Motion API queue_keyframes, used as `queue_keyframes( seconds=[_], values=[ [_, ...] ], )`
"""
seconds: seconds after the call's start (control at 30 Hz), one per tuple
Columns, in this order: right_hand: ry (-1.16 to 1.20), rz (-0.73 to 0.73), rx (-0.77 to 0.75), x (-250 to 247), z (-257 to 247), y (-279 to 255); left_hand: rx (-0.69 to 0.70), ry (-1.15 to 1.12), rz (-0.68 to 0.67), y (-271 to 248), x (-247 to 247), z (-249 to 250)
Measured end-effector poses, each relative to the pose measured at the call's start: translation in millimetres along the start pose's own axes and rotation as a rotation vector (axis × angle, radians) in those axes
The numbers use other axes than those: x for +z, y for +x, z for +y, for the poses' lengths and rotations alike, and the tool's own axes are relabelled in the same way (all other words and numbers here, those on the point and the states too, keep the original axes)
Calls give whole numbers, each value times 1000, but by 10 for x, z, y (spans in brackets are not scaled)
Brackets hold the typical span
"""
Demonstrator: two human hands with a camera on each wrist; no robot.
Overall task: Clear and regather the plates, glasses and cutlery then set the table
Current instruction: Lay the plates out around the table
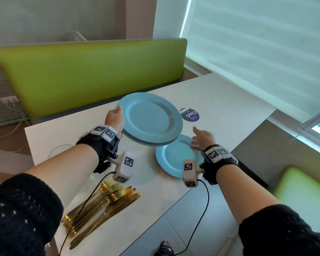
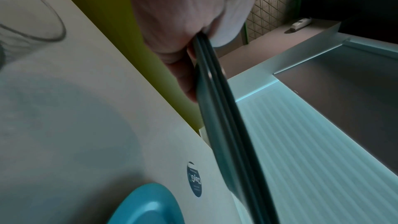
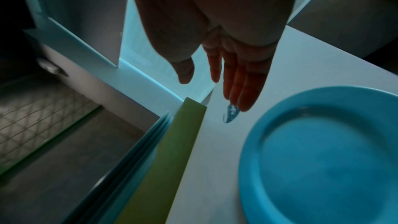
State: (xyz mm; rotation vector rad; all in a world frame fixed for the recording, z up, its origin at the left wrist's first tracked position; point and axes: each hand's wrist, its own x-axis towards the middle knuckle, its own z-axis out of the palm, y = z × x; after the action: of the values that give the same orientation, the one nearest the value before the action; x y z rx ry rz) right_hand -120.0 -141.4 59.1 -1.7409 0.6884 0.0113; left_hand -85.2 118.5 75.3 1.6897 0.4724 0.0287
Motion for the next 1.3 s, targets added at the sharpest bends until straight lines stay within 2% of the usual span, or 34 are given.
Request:
queue_keyframes(
  seconds=[0.13, 0.3, 0.43, 0.67, 0.8, 0.97, 1.13, 1.3],
  values=[
    [-4, -107, -36, -61, -308, 32, 20, 7, -89, -6, 308, 125],
    [-166, 89, -168, -255, -410, 470, 26, -19, -166, 17, 791, 281],
    [-85, 36, -81, -481, -546, 806, 11, -93, -135, 146, 1182, 400],
    [55, 22, -10, -903, -807, 1401, 29, 38, -140, 456, 1885, 608],
    [45, 38, -6, -1109, -868, 1730, -15, 5, -136, 611, 2203, 628],
    [-15, 129, 13, -1350, -814, 2138, -49, -21, -12, 780, 2452, 629],
    [51, 155, 111, -1623, -540, 2251, -75, -24, 163, 980, 2514, 645],
    [148, 222, 242, -1805, -291, 2130, -96, -20, 279, 1156, 2500, 631]
  ],
)
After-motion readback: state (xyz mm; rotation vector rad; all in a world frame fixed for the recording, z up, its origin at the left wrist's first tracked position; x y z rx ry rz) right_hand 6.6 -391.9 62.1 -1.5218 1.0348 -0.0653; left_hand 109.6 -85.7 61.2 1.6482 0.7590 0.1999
